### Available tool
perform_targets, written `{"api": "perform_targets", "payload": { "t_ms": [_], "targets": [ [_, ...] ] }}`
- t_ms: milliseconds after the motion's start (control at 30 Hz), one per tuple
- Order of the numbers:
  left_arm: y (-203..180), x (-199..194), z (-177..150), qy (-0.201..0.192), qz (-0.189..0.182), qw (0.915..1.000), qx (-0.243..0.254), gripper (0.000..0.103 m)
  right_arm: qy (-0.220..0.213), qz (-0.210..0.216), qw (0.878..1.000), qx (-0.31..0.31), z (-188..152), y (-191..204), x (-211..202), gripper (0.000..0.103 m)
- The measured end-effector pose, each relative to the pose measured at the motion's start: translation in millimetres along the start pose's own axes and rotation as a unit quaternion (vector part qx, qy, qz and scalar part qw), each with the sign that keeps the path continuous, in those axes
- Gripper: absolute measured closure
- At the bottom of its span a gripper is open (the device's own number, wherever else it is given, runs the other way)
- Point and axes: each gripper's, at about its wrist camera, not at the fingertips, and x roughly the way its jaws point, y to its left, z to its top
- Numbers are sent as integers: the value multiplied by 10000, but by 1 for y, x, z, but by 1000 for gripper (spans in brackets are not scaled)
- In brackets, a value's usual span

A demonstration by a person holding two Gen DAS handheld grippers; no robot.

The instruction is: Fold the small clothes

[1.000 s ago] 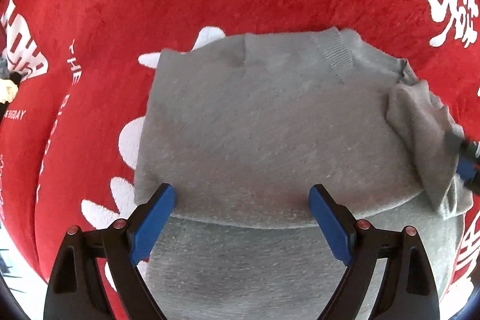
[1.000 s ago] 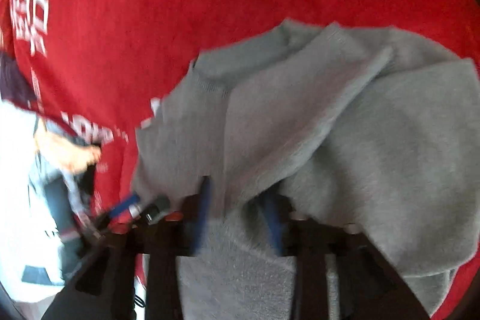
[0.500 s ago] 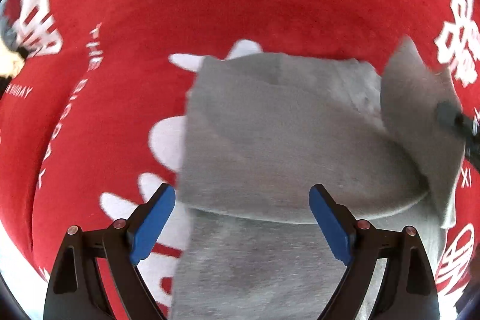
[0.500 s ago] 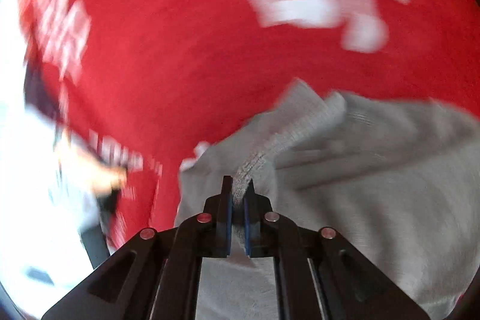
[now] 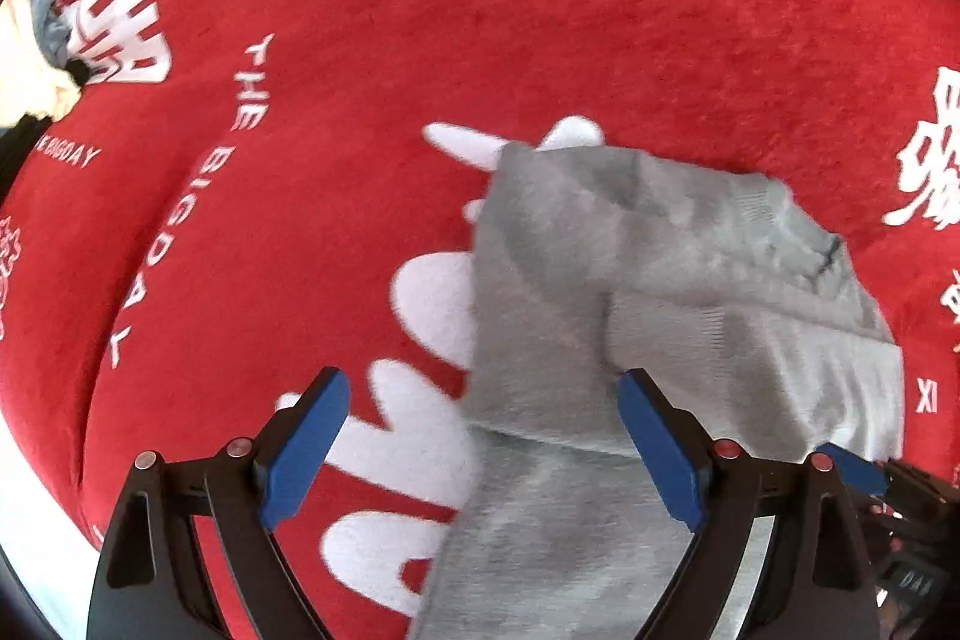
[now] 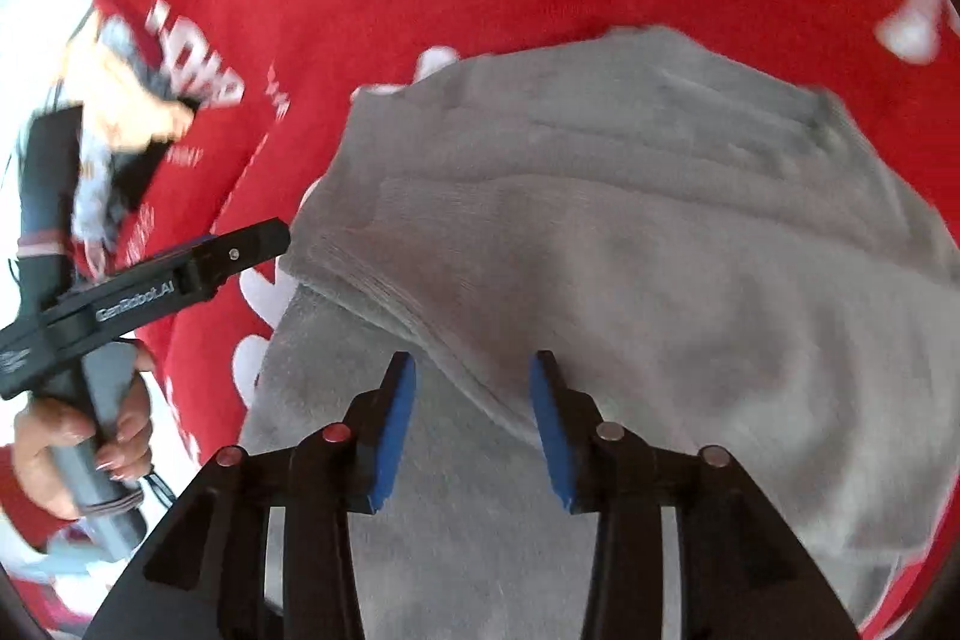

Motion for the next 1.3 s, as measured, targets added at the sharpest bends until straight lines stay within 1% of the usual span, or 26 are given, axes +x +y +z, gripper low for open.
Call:
{"api": "perform_targets", "payload": {
  "t_ms": [67,133,167,233,333,400,433,533,567,600,633,700,733,767,867,900,933,1000,1067,1100,1133,1200,1300],
  "targets": [
    [-12,-3,3,-20,-151,9998,120,11,-77,-103,9986,505,-10,-19,-16,60],
    [-25,-4,5,-52,-294,9992,269,11,-130,-195,9931,1148,-23,-53,-34,60],
    [-35,-3,6,-59,-380,9985,386,11,-162,-200,9875,1555,-33,-73,-40,60],
    [-50,1,8,-46,-442,9975,545,11,-285,-140,9713,2359,-53,-114,-59,60],
    [-72,10,11,25,-499,9961,723,11,-387,-132,9511,3062,-77,-154,-73,60],
    [-81,19,11,108,-434,9960,778,11,-530,-53,9368,3458,-86,-174,-75,60],
    [-83,26,10,180,-296,9961,810,11,-567,-33,9303,3625,-89,-183,-75,60],
    [-82,46,5,469,99,9952,856,11,-863,254,9019,4224,-98,-201,-73,60],
    [-79,51,2,550,209,9946,857,11,-954,266,8961,4326,-98,-202,-74,63],
    [-75,54,-1,612,263,9941,855,11,-1030,223,8953,4328,-96,-203,-77,84],
    [-72,55,-3,620,234,9941,855,11,-1069,154,8987,4252,-91,-202,-79,95],
    [-68,53,-7,559,170,9939,940,11,-1253,4,9144,3849,-81,-198,-91,95],
    [-67,52,-8,550,159,9933,999,11,-1279,-53,9206,3689,-77,-195,-95,95],
    [-67,52,-9,540,154,9926,1076,11,-1245,-92,9270,3536,-75,-195,-97,95],
    [-67,52,-12,524,154,9912,1206,11,-953,-304,9384,3309,-78,-196,-87,95],
    [-67,51,-12,539,163,9907,1242,11,-795,-385,9409,3270,-81,-198,-81,95],
    [-66,50,-13,548,171,9904,1259,11,-691,-377,9414,3281,-85,-200,-77,94],
    [-61,44,-11,534,213,9903,1267,11,-714,-318,9413,3284,-91,-200,-79,87],
    [-53,35,-7,485,320,9913,1178,11,-649,-350,9447,3195,-93,-196,-85,80],
    [-49,32,-4,477,312,9922,1109,11,-645,-325,9465,3146,-93,-193,-88,77],
    [-41,28,0,471,227,9938,978,11,-662,-285,9483,3089,-95,-194,-94,76],
    [-24,19,10,421,32,9967,699,11,-846,-162,9530,2905,-94,-189,-109,64],
    [-10,27,31,414,-36,9979,490,11,-1061,-195,9557,2738,-89,-193,-129,60]
  ]
}}
